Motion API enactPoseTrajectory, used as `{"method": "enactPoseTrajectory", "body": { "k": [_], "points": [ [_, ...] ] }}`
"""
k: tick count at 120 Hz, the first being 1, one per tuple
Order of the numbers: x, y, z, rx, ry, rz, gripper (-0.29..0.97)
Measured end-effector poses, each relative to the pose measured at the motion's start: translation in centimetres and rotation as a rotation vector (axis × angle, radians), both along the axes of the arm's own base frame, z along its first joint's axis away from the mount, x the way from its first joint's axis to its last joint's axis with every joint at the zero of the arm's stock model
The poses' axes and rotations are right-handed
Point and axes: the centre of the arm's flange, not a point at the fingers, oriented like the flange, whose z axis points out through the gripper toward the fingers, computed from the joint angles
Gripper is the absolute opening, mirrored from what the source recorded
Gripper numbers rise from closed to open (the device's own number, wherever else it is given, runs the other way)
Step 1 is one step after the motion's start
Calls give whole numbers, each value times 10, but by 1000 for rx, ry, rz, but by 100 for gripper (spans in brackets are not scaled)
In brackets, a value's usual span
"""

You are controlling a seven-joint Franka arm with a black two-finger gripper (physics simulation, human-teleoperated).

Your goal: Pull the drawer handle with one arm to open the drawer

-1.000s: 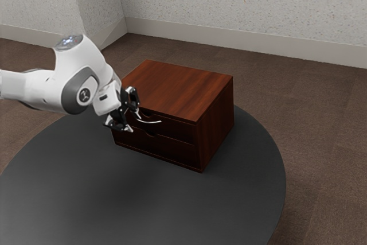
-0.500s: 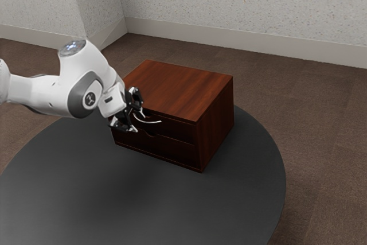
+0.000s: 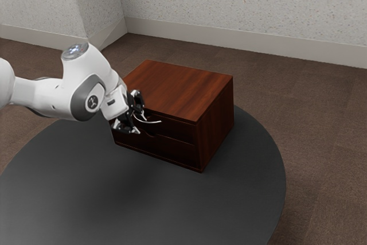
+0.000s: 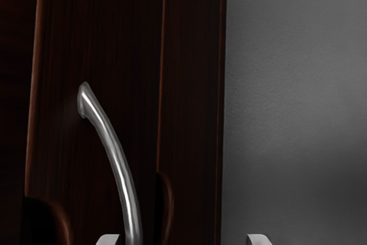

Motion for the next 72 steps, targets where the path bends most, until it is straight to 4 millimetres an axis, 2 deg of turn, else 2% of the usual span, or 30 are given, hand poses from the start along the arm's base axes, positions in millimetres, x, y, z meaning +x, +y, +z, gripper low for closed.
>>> {"method": "enactPoseTrajectory", "body": {
  "k": [44,72],
  "points": [
    [0,0,-2,-4,2,5,7],
    [-5,-1,3,-4,-3,7,2]
  ]
}}
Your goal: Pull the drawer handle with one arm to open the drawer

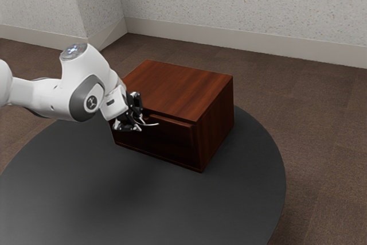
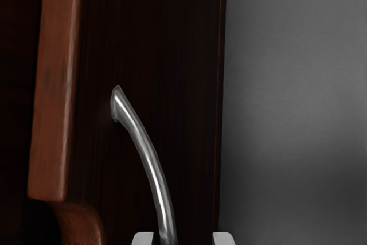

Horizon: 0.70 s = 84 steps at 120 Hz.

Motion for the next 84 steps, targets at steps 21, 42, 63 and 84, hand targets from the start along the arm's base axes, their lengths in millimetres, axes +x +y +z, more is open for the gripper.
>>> {"method": "enactPoseTrajectory", "body": {
  "k": [21,42,63,84],
  "points": [
    [-8,0,-1,1,9,0,2],
    [-19,-4,1,3,12,-6,2],
    [-30,-6,-1,4,21,-10,2],
    [-41,-8,-2,5,27,-12,2]
  ]
}}
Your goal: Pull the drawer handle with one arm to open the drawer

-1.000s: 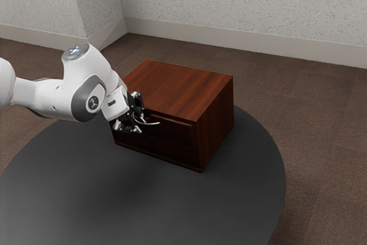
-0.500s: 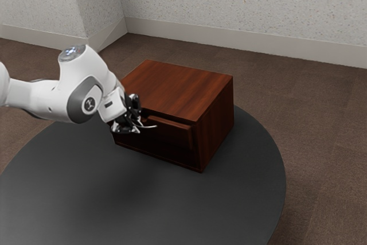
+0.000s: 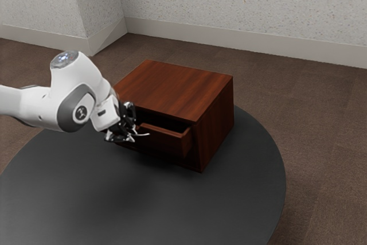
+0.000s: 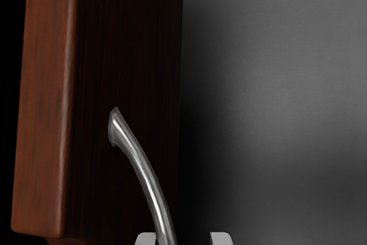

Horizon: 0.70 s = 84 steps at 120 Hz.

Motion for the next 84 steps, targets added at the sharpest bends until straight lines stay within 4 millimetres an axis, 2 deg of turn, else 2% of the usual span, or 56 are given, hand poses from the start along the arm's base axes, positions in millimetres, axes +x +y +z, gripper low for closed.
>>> {"method": "enactPoseTrajectory", "body": {
  "k": [41,84],
  "points": [
    [-21,-2,2,3,0,-1,2],
    [-30,-1,2,4,-4,4,2]
  ]
}}
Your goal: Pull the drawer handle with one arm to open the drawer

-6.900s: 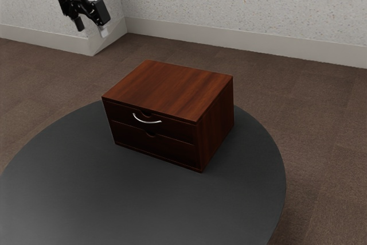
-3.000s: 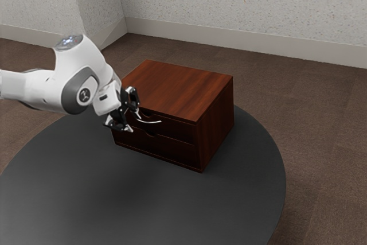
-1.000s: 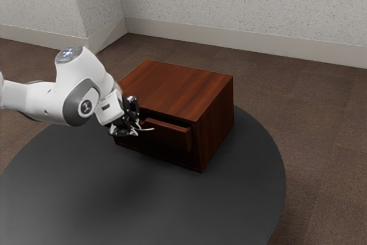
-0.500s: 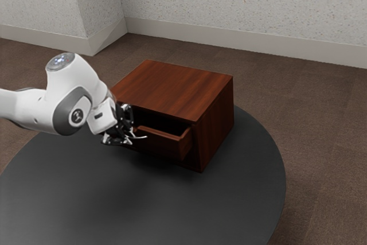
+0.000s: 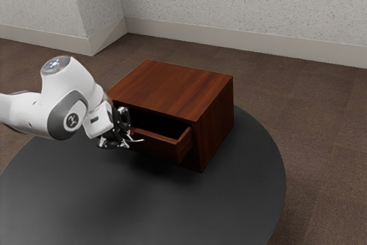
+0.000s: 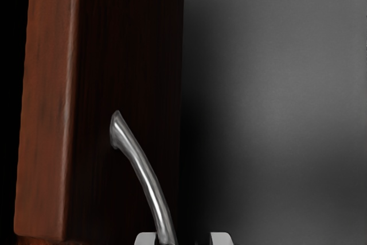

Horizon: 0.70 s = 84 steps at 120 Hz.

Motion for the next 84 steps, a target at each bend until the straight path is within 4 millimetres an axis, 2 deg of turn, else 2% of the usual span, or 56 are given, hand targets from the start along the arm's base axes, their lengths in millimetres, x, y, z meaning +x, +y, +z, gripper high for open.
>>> {"method": "enactPoseTrajectory", "body": {
  "k": [84],
  "points": [
    [-23,2,-4,2,-43,26,2]
  ]
}}
